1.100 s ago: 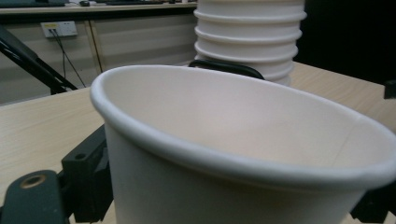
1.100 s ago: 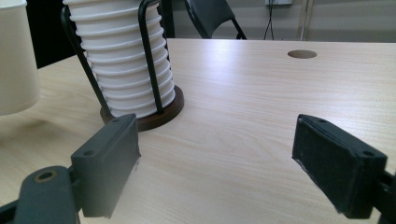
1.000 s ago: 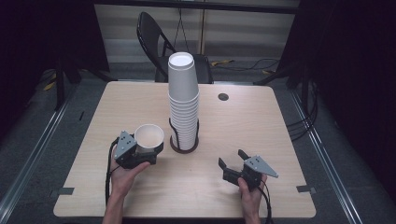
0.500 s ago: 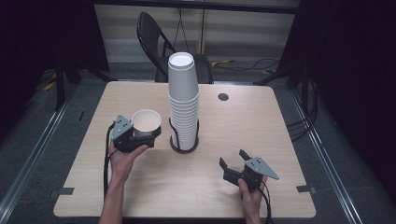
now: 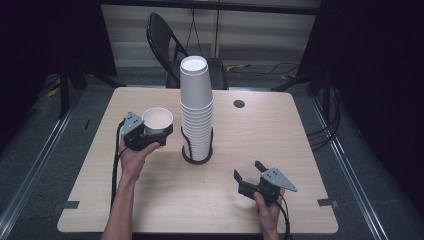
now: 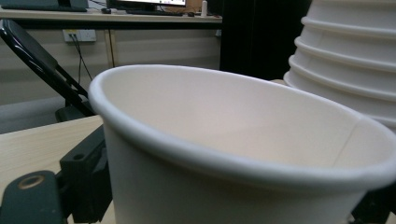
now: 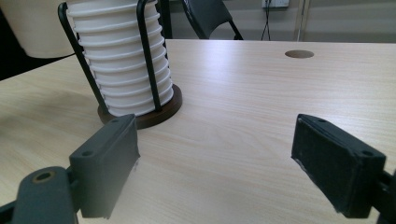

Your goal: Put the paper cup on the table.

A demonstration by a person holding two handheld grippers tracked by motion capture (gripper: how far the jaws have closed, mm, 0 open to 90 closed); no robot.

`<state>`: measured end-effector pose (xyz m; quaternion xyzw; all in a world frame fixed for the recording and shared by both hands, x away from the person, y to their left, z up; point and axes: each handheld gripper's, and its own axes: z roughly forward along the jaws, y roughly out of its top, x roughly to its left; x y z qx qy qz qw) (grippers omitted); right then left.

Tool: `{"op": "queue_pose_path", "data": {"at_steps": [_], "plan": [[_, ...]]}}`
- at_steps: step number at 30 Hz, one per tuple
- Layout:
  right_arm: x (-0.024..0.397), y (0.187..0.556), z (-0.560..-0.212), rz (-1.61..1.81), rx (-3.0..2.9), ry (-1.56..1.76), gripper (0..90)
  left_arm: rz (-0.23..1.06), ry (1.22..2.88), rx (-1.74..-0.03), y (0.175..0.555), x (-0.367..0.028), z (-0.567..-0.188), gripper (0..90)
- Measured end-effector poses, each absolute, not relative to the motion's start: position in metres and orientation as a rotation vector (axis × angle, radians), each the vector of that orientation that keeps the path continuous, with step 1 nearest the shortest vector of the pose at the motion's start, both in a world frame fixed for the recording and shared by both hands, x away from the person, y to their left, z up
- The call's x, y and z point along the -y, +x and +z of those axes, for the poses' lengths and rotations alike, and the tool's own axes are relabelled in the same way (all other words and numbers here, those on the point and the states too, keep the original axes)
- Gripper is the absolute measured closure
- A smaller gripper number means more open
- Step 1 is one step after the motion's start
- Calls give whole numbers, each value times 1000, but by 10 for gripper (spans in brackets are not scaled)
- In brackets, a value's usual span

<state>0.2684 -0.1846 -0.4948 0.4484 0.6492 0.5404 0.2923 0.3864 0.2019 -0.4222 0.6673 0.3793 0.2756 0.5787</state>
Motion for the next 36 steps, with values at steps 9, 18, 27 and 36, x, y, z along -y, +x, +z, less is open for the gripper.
{"op": "queue_pose_path", "data": {"at_steps": [9, 18, 27, 36], "plan": [[185, 268, -495, 1439, -1738, 1188, 144, 602, 1571, -922, 414, -204, -438, 93], [184, 269, -495, 1437, -1747, 1188, 150, 541, 1555, -989, 430, -203, -460, 81], [184, 269, -495, 1433, -1752, 1184, 152, 537, 1614, -1029, 430, -203, -479, 90], [184, 269, -495, 1435, -1758, 1188, 152, 598, 1743, -1023, 428, -201, -483, 125]]}}
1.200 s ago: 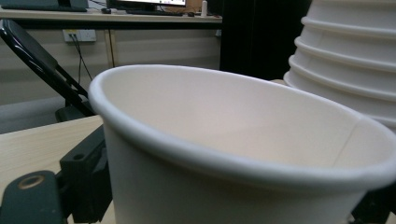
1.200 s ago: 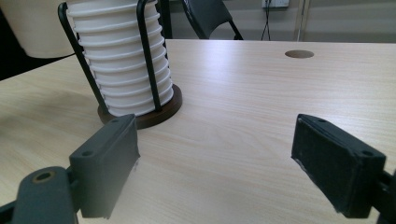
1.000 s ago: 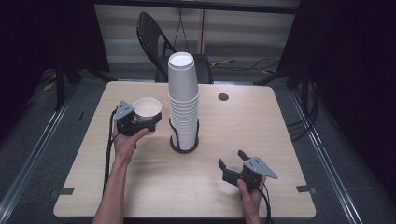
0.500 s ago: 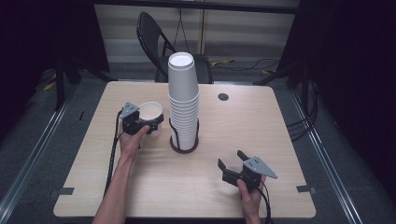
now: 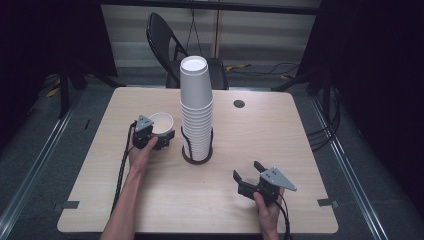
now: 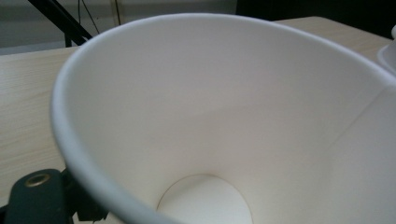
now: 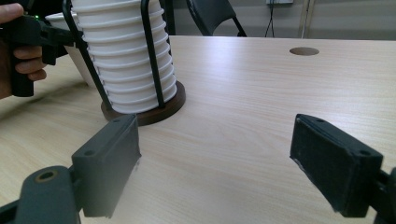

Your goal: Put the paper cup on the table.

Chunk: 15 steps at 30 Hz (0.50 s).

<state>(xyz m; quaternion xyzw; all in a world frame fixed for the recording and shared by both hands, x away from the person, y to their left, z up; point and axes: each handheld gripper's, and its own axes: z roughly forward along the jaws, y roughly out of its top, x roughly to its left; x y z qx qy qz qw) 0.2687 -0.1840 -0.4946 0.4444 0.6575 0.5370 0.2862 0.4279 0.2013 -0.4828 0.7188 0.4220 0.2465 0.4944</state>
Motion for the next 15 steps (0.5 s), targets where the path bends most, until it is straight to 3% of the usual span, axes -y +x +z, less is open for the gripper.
{"op": "queue_pose_path", "data": {"at_steps": [15], "plan": [[184, 268, -495, 1436, -1759, 1187, 152, 631, 1874, -1044, 421, -204, -493, 156]]}}
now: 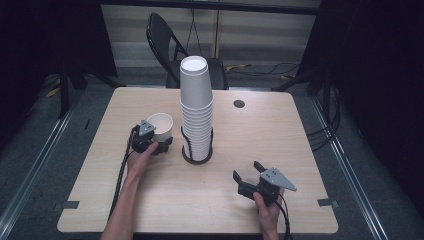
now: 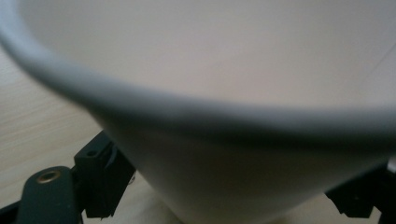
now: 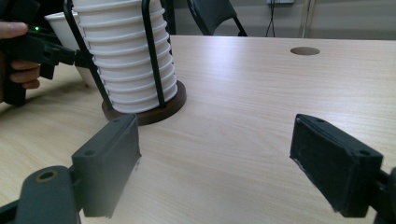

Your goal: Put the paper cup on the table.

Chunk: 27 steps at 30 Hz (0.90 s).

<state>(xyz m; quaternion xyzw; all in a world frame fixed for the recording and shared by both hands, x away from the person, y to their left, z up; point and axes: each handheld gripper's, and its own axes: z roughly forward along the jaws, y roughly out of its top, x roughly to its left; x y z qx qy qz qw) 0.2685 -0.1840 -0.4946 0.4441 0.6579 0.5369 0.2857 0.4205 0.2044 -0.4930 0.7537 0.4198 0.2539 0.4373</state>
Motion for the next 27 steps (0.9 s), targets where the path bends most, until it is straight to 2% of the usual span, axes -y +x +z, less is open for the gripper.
{"op": "queue_pose_path", "data": {"at_steps": [17, 27], "plan": [[185, 269, -495, 1445, -1757, 1191, 152, 615, 1828, -1085, 394, -221, -493, 156], [185, 268, -495, 1449, -1758, 1191, 152, 672, 1751, -1064, 355, -221, -487, 159]]}}
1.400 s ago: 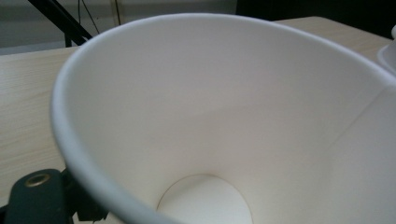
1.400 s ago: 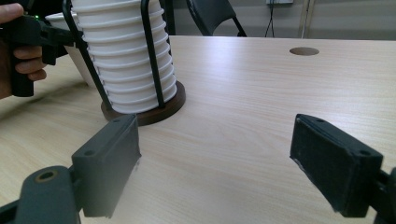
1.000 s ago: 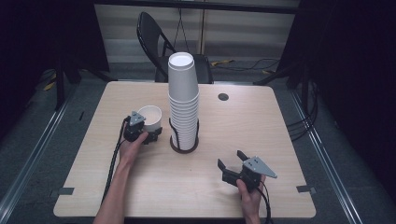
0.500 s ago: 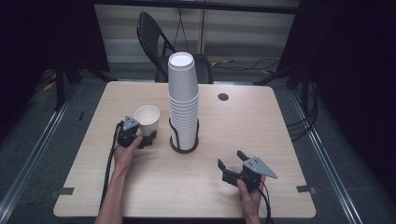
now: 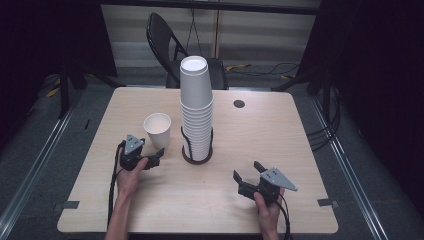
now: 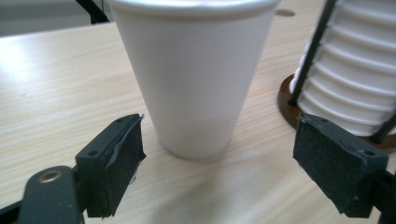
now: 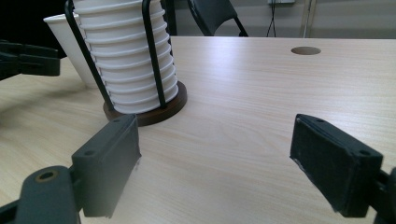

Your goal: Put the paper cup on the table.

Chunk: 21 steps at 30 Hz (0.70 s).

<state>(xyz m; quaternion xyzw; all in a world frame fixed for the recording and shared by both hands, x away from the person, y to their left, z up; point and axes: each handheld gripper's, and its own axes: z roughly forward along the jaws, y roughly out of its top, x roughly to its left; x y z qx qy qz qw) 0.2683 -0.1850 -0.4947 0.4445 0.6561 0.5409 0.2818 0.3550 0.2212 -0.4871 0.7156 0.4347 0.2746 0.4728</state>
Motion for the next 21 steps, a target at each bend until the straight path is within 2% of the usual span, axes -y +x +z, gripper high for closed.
{"op": "queue_pose_path", "data": {"at_steps": [11, 17, 21], "plan": [[186, 268, -495, 1455, -1759, 1195, 152, 620, 1673, -969, 317, -215, -483, 154], [186, 268, -495, 1460, -1755, 1196, 152, 668, 1654, -934, 293, -203, -477, 155], [186, 267, -495, 1461, -1753, 1193, 152, 638, 1611, -937, 283, -198, -479, 155]]}}
